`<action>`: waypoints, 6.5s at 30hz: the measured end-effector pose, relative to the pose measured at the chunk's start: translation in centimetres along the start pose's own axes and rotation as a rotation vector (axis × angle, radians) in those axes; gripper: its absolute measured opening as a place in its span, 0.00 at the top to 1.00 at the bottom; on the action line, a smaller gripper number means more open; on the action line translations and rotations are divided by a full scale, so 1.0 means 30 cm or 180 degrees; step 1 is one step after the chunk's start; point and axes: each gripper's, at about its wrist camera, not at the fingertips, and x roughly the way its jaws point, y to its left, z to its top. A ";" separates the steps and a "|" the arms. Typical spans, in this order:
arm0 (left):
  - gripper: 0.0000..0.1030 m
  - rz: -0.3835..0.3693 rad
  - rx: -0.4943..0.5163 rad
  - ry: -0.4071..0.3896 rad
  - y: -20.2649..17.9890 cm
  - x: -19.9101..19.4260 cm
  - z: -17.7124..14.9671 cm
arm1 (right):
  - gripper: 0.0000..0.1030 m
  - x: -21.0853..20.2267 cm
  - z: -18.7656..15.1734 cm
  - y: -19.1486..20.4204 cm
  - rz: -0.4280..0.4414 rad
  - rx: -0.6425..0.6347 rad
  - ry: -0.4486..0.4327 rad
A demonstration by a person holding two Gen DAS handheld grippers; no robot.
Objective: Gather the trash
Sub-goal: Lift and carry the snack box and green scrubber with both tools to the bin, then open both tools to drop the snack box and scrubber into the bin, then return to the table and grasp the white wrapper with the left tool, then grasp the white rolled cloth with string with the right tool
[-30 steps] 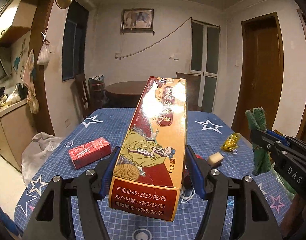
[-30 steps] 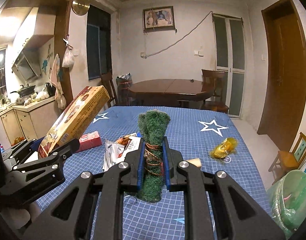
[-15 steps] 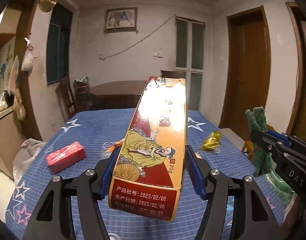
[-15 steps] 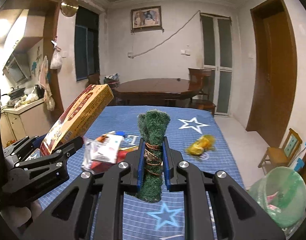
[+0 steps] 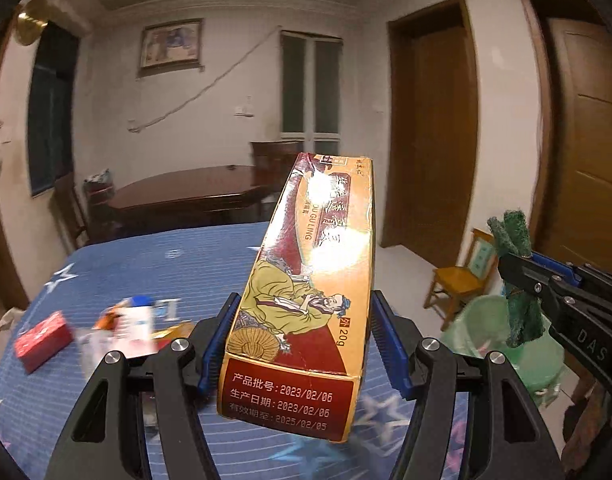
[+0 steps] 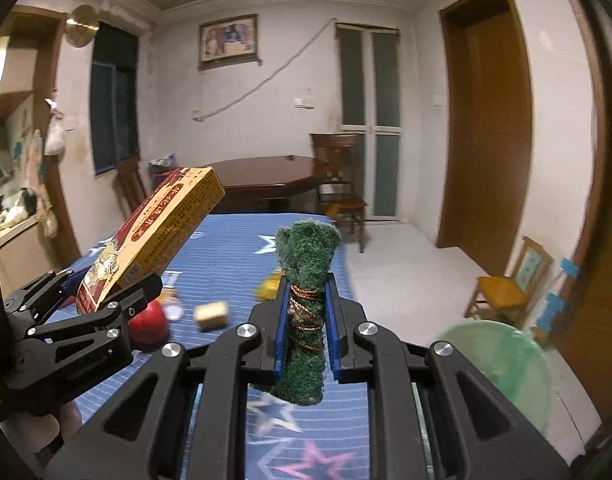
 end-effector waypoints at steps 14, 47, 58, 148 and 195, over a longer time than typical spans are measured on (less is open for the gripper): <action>0.37 -0.0878 0.0316 0.0403 -0.516 0.312 0.003 | 0.86 0.015 -0.099 -0.450 -0.0607 0.0400 0.0418; 0.37 -0.1265 0.0741 0.1483 -0.851 0.832 -0.227 | 0.85 0.231 -0.345 -0.849 -0.0513 0.1089 0.1462; 0.29 -0.1234 0.0769 0.1458 -0.832 0.840 -0.228 | 0.56 0.210 -0.345 -0.867 -0.0479 0.1188 0.1338; 0.24 0.1006 -0.1367 0.1256 1.440 -0.064 -0.445 | 0.41 0.249 -0.256 0.682 0.1876 -0.0322 0.1352; 0.66 0.0541 -0.1233 0.1339 1.316 0.046 -0.519 | 0.53 0.515 -0.261 0.837 0.1692 -0.0626 0.1651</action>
